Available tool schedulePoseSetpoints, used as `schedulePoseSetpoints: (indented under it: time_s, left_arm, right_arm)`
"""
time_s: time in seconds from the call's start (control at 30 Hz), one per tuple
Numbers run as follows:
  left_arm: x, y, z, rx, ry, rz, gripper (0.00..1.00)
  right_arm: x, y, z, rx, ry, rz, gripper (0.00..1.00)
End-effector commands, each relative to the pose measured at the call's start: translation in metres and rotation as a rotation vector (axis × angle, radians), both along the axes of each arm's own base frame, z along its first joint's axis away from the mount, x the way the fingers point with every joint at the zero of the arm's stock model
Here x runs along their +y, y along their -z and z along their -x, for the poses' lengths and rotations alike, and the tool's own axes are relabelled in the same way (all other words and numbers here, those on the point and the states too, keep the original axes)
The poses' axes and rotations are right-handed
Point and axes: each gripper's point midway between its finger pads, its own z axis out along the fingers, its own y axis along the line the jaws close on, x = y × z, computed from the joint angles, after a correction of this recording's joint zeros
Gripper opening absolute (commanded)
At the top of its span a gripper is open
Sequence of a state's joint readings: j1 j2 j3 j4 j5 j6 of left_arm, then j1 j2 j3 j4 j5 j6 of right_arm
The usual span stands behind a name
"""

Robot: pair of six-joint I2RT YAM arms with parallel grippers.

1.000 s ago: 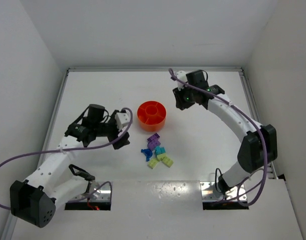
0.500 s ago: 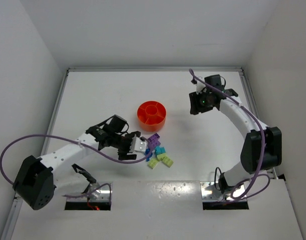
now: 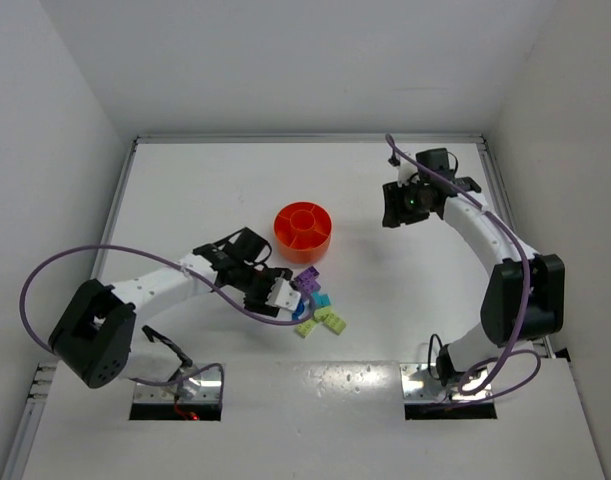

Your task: Sort the legos into containers by color

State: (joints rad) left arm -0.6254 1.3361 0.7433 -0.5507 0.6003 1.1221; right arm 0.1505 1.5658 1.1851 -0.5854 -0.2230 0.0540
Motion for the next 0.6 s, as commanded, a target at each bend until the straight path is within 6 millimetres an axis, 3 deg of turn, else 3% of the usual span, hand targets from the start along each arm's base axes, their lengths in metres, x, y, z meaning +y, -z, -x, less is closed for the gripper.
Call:
schedulePoseSetpoints:
  time_s: [0.0,0.57]
  left_arm:
    - [-0.022,-0.015,-0.012,-0.083,0.072,0.068,0.64]
    - [-0.038,0.008,-0.027,-0.048,0.096,0.014,0.59]
  right_arm:
    - [0.001,-0.007,-0.004,-0.02,0.008,-0.039,0.49]
    - [-0.002,0.002,-0.007,0.0,0.018,-0.037,0.49]
